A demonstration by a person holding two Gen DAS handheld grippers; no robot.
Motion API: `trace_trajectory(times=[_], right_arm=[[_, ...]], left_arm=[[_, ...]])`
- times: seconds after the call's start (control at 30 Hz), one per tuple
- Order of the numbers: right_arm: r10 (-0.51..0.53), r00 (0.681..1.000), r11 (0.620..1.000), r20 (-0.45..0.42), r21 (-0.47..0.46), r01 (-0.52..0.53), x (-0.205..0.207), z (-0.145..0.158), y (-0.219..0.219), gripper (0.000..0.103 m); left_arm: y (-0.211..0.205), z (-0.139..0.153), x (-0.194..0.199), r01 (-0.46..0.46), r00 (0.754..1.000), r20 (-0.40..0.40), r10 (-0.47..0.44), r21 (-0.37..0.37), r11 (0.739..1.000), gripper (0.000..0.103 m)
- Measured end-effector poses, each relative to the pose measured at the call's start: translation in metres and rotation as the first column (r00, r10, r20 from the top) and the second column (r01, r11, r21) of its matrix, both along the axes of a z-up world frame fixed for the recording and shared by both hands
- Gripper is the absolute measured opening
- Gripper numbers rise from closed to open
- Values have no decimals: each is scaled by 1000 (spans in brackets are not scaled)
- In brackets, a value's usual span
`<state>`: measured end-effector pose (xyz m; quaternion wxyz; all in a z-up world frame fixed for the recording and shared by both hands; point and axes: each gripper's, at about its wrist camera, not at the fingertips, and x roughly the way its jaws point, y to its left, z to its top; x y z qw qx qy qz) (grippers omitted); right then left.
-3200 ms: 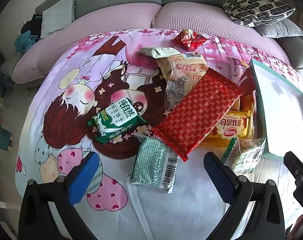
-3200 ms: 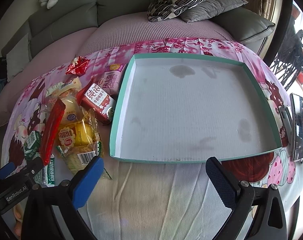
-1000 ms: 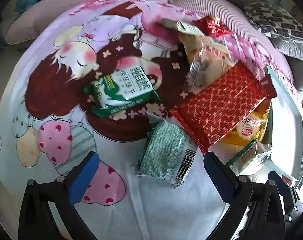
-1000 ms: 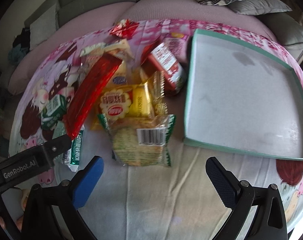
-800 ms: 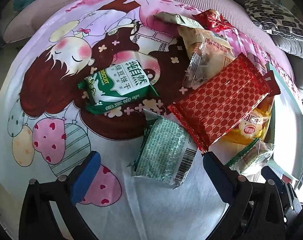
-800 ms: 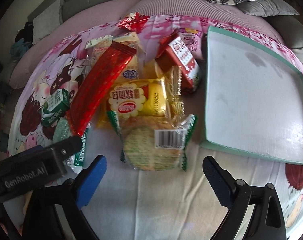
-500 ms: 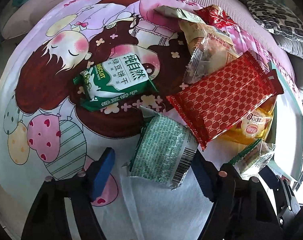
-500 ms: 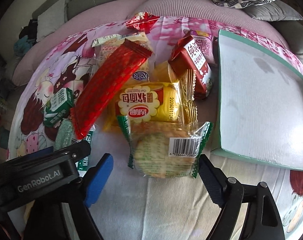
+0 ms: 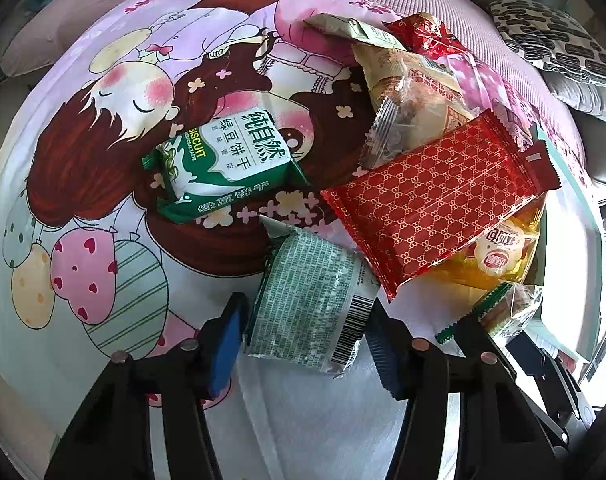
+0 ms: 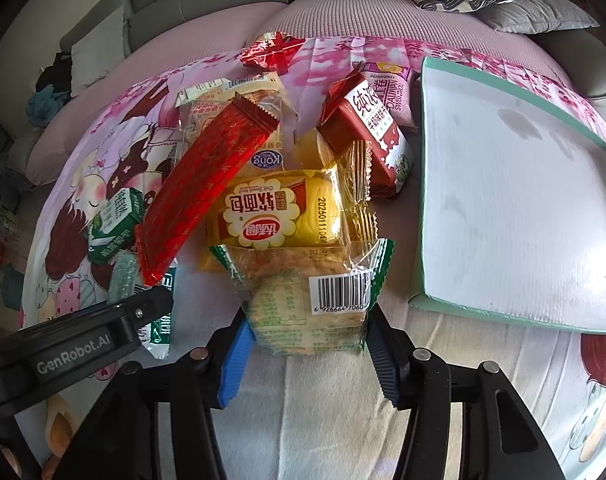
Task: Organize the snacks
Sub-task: 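Grasp the clear-wrapped round cake with the right tool while the left tool approaches the green-striped pack, then close the left tool on the green-striped pack and lift it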
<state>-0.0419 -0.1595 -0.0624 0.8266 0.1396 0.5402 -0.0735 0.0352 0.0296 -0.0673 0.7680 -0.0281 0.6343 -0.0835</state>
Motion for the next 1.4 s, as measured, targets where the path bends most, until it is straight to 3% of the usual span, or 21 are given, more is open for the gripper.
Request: trace_trajectory(times=[0.7, 1.1, 1.4], right_arm=[[-28, 996, 999, 90, -14, 29, -29, 32, -3, 56], [-53, 997, 998, 59, -13, 54, -33, 22, -10, 56], [-58, 997, 998, 50, -16, 59, -33, 21, -14, 56]], left_arm=[[24, 6, -39, -34, 999, 12, 34, -28, 999, 58], [38, -2, -53, -68, 998, -18, 67, -23, 997, 58], [12, -9, -45, -46, 998, -29, 47, 9, 999, 60]])
